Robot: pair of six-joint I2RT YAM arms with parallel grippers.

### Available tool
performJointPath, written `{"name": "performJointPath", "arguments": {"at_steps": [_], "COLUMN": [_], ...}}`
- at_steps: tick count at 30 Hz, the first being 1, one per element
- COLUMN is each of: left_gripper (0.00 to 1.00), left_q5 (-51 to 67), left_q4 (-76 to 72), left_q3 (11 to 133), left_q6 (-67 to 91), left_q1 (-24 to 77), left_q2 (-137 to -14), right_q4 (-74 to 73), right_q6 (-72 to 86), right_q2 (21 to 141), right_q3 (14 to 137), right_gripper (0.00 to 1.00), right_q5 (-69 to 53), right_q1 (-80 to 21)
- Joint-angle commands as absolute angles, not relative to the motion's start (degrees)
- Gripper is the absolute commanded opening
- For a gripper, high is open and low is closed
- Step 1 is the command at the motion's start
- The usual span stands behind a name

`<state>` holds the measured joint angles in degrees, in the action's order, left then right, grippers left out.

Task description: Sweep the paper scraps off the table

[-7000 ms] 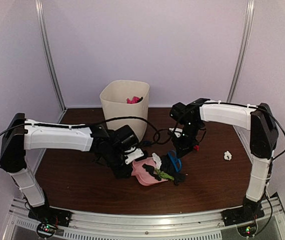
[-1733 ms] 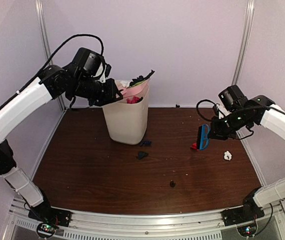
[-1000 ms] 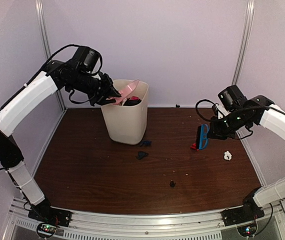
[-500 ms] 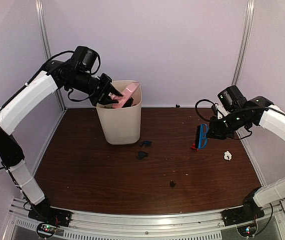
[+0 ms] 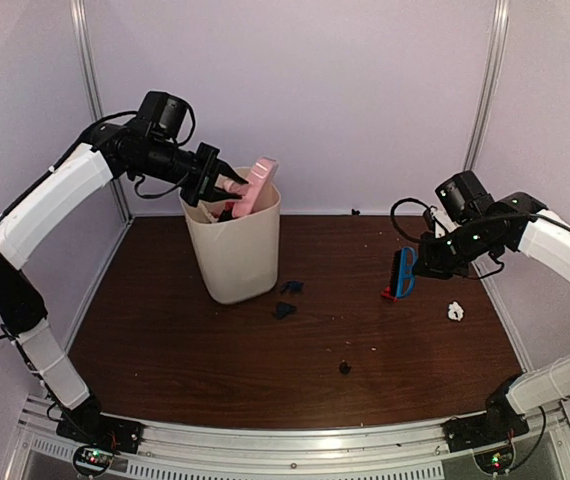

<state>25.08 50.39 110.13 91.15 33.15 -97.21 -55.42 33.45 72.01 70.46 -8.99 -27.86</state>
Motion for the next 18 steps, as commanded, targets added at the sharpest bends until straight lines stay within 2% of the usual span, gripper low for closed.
{"name": "performJointPath", "arguments": {"at_steps": [1, 18], "left_gripper": [0.00, 0.00], "left_q5": [31.1, 34.5], "left_q4": [44.2, 38.5], "left_q3": [108.8, 107.8], "left_q6": [96.6, 105.4], "left_q1": [33.0, 31.5], "left_q2": [-94.5, -92.2], "right_q4": [-54.0, -52.6], "right_q6": [34.7, 37.6], "right_q2": [70.7, 69.5], "right_q3": [70.4, 69.2], "right_gripper": [0.00, 0.00], "right_q5": [-8.3, -10.2], "right_q1": [-27.4, -27.4]}}
